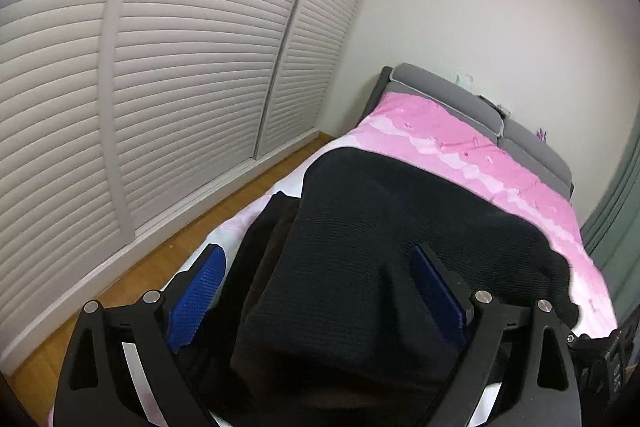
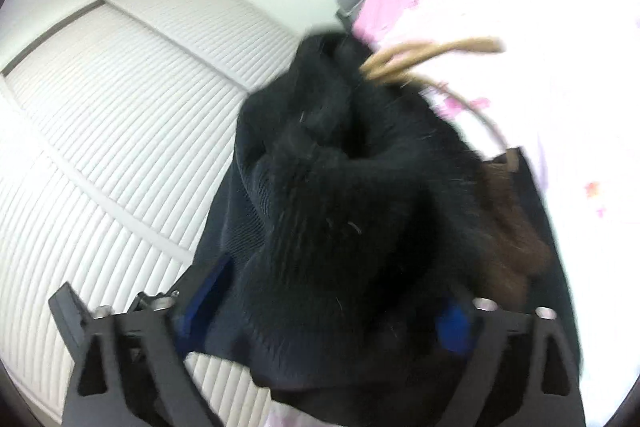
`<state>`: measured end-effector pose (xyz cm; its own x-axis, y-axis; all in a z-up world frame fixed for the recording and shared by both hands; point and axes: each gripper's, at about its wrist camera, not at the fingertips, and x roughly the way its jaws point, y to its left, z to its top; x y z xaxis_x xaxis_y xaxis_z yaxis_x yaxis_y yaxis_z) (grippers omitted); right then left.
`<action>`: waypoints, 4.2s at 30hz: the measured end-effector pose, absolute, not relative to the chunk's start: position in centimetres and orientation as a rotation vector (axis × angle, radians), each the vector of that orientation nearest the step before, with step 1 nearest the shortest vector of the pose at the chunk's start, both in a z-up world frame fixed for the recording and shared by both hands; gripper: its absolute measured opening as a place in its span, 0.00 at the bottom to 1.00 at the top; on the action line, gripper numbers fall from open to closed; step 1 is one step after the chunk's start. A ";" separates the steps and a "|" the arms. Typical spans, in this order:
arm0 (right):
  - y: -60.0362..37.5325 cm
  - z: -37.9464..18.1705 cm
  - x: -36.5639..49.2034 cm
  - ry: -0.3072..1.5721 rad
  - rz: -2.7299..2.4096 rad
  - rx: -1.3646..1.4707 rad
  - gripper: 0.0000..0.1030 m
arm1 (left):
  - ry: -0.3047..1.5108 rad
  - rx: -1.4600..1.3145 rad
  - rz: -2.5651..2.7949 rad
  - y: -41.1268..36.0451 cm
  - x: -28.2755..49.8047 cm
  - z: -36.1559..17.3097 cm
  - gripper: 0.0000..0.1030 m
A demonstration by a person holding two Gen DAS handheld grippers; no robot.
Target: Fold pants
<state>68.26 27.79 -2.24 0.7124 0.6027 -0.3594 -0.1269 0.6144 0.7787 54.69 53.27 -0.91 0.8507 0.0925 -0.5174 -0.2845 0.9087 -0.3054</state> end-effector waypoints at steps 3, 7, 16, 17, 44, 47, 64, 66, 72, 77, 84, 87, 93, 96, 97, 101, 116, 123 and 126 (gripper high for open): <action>26.2 -1.7 71.1 0.683 0.442 0.819 1.00 | 0.510 -0.404 0.226 53.5 52.4 0.2 0.92; 23.8 -0.5 69.6 0.681 0.433 0.744 1.00 | 0.497 -0.413 0.247 52.6 48.7 1.2 0.92; 19.7 4.7 58.0 0.566 0.434 0.484 1.00 | 0.477 -0.331 0.227 44.3 35.7 2.7 0.92; 19.0 4.2 55.5 0.554 0.436 0.460 1.00 | 0.475 -0.325 0.226 43.2 34.3 2.8 0.92; -14.4 7.7 9.8 0.301 0.075 0.103 1.00 | 0.387 -0.069 -0.046 9.1 0.6 3.9 0.98; -16.9 7.5 6.9 0.303 0.044 0.126 1.00 | 0.388 -0.043 -0.076 6.6 -2.1 3.5 0.98; -21.4 9.1 -2.7 0.235 -0.042 0.106 1.00 | 0.315 0.029 -0.134 0.2 -9.9 5.4 0.98; -21.4 9.2 -3.2 0.229 -0.043 0.103 1.00 | 0.321 0.031 -0.138 -0.1 -10.1 5.4 0.98; -21.9 8.9 -3.7 0.234 -0.053 0.101 1.00 | 0.323 0.045 -0.144 -0.6 -10.3 5.1 0.98; -22.3 8.3 -3.5 0.250 -0.069 0.110 1.00 | 0.342 0.045 -0.140 -0.6 -9.9 4.7 0.98; -22.9 8.0 -3.5 0.252 -0.080 0.120 1.00 | 0.340 0.051 -0.135 -0.6 -9.7 4.5 0.98; -23.0 8.0 -3.5 0.252 -0.080 0.120 1.00 | 0.340 0.053 -0.134 -0.5 -9.6 4.5 0.98; -22.9 8.1 -3.5 0.250 -0.079 0.120 1.00 | 0.331 0.055 -0.136 -0.4 -9.7 4.5 0.98; -23.0 8.1 -3.5 0.251 -0.078 0.119 1.00 | 0.326 0.057 -0.133 -0.4 -9.7 4.3 0.98; -23.0 8.0 -3.5 0.251 -0.078 0.121 1.00 | 0.326 0.057 -0.132 -0.4 -9.7 4.3 0.98; -22.9 8.1 -3.6 0.248 -0.076 0.119 1.00 | 0.326 0.059 -0.132 -0.3 -9.7 4.3 0.98; -22.7 8.2 -3.7 0.246 -0.070 0.115 1.00 | 0.326 0.063 -0.135 -0.2 -9.9 4.3 0.98; -22.5 8.1 -3.6 0.246 -0.063 0.112 1.00 | 0.328 0.067 -0.145 -0.3 -9.9 4.3 0.98; -22.5 8.0 -3.6 0.247 -0.063 0.113 1.00 | 0.325 0.067 -0.145 -0.3 -9.9 4.4 0.98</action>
